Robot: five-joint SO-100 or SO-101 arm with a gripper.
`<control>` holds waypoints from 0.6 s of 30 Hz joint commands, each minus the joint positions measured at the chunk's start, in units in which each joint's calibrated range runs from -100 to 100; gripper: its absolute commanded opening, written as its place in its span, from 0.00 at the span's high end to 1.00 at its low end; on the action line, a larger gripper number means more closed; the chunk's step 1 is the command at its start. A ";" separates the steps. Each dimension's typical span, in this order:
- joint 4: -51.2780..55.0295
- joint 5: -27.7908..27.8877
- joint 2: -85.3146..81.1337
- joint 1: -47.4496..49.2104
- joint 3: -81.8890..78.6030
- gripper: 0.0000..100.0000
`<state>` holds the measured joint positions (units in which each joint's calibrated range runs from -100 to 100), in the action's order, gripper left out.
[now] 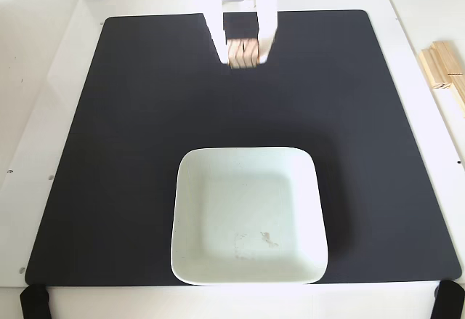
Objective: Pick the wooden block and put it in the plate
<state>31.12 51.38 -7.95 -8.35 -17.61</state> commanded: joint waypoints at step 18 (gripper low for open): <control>-11.72 0.35 32.45 1.63 20.44 0.98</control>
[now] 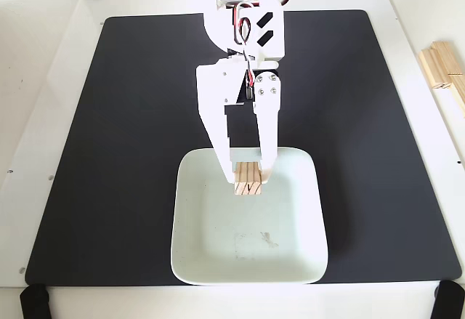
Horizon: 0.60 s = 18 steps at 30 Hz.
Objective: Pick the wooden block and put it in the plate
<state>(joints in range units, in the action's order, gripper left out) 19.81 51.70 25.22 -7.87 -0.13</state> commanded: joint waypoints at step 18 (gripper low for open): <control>-1.12 -0.12 -1.58 1.38 1.08 0.60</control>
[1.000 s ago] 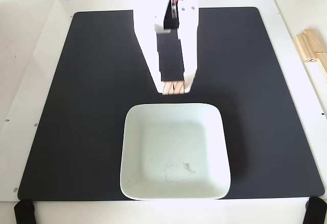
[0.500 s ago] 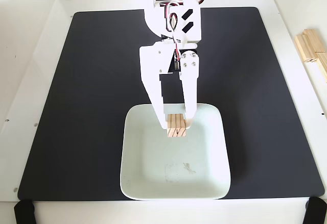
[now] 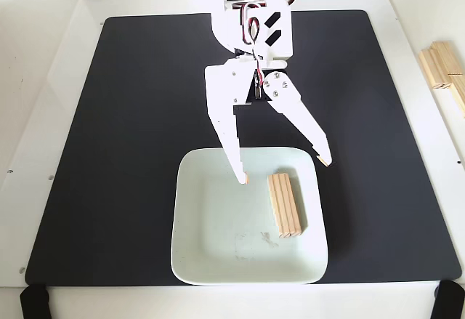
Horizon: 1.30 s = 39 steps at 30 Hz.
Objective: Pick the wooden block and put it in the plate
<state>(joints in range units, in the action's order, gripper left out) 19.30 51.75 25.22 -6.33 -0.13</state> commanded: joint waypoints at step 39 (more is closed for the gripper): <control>-15.90 -1.24 -60.73 2.29 -66.22 0.99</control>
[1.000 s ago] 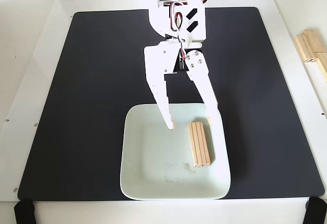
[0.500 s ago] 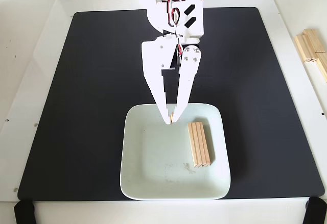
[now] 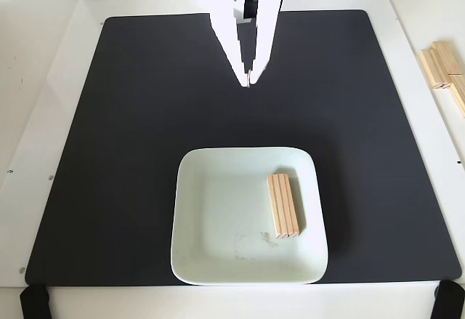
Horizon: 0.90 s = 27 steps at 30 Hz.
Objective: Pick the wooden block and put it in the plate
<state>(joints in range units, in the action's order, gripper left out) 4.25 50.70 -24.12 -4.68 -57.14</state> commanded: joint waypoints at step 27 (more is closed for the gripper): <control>63.58 -1.80 -74.61 6.92 -42.32 0.99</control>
<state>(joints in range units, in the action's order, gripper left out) 60.97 49.03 -98.13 2.08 -99.12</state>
